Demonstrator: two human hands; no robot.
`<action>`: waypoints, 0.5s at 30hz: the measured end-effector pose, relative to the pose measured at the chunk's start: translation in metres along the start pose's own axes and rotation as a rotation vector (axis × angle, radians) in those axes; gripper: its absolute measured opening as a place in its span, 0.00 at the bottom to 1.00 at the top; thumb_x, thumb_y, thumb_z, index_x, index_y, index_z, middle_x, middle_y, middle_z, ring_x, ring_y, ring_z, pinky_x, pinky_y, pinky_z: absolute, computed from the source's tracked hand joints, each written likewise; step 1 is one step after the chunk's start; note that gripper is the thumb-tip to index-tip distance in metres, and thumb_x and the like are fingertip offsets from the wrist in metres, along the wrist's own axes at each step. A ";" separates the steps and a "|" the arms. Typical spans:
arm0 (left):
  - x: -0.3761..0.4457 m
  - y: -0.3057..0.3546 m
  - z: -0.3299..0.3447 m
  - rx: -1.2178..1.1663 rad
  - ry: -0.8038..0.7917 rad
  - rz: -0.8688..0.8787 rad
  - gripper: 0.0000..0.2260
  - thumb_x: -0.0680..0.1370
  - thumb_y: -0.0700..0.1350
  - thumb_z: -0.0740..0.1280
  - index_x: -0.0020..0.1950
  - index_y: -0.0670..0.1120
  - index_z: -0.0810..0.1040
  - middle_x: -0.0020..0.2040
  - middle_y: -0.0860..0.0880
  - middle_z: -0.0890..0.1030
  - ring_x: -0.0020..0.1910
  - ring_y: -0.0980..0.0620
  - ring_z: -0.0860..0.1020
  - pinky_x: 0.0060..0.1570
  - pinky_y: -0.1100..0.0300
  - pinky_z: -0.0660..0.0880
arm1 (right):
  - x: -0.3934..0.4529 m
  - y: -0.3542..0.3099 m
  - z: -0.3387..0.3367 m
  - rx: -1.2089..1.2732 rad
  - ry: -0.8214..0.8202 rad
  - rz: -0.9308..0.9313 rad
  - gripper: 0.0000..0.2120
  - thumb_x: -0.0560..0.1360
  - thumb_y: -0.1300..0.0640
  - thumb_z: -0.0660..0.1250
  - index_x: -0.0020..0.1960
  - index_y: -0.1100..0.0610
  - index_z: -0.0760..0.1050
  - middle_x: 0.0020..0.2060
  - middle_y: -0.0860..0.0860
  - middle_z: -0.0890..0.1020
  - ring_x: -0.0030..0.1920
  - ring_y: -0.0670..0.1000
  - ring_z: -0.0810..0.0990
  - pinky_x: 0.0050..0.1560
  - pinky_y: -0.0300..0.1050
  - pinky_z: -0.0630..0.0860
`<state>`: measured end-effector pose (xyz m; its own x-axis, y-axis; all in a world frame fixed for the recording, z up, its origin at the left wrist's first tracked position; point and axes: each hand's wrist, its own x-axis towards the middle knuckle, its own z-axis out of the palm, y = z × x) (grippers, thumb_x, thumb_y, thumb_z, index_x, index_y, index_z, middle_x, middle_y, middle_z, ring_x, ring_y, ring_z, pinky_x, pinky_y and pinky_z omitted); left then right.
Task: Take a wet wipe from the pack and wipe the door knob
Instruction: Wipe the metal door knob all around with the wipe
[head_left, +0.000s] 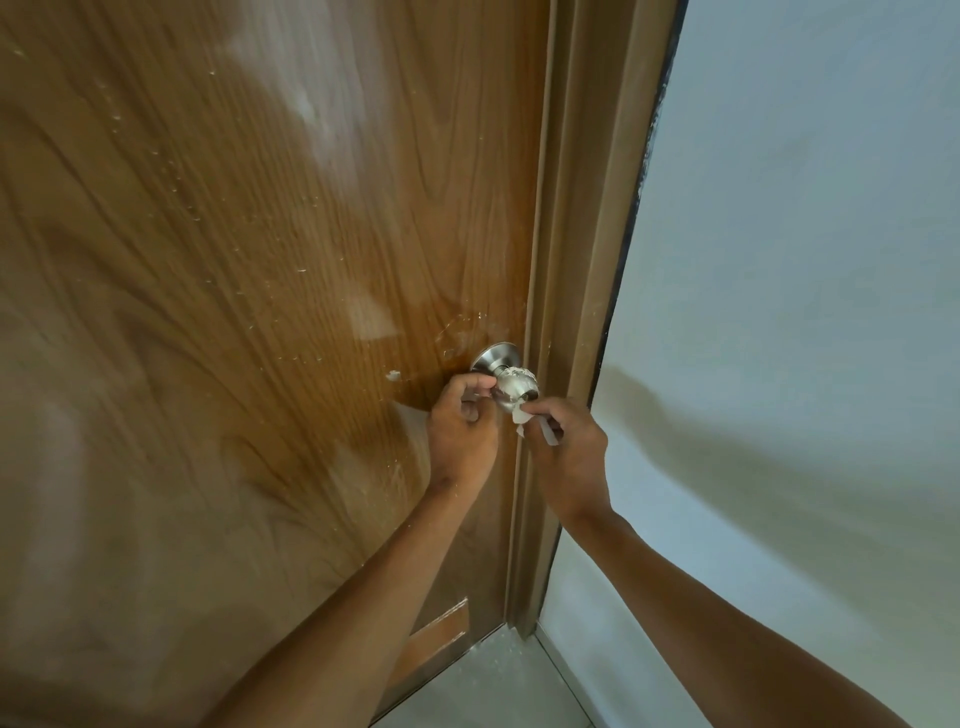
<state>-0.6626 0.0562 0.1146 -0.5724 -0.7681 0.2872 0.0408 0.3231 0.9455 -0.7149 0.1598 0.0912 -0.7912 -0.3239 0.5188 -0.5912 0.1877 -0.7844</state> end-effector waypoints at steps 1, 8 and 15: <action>0.001 0.000 0.000 -0.001 0.001 -0.001 0.07 0.78 0.35 0.65 0.53 0.43 0.80 0.48 0.52 0.82 0.44 0.66 0.78 0.44 0.77 0.73 | -0.001 0.002 0.000 -0.002 -0.022 -0.011 0.08 0.74 0.60 0.70 0.53 0.55 0.81 0.48 0.48 0.83 0.48 0.43 0.79 0.48 0.28 0.75; 0.003 0.000 -0.003 0.007 -0.036 -0.010 0.07 0.79 0.37 0.64 0.51 0.46 0.80 0.47 0.56 0.81 0.44 0.67 0.78 0.44 0.78 0.72 | 0.014 -0.010 -0.018 0.080 0.076 -0.084 0.08 0.75 0.61 0.69 0.54 0.58 0.82 0.47 0.49 0.82 0.48 0.44 0.80 0.47 0.31 0.76; 0.005 0.003 -0.005 0.016 -0.082 -0.053 0.07 0.80 0.38 0.63 0.53 0.46 0.80 0.46 0.57 0.81 0.43 0.74 0.76 0.41 0.81 0.70 | 0.011 -0.008 -0.013 0.041 0.033 -0.107 0.10 0.74 0.55 0.68 0.52 0.59 0.82 0.47 0.45 0.80 0.48 0.35 0.77 0.47 0.26 0.73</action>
<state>-0.6610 0.0506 0.1199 -0.6382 -0.7368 0.2230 -0.0040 0.2928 0.9562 -0.7212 0.1665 0.1075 -0.7291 -0.3096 0.6104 -0.6661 0.1157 -0.7369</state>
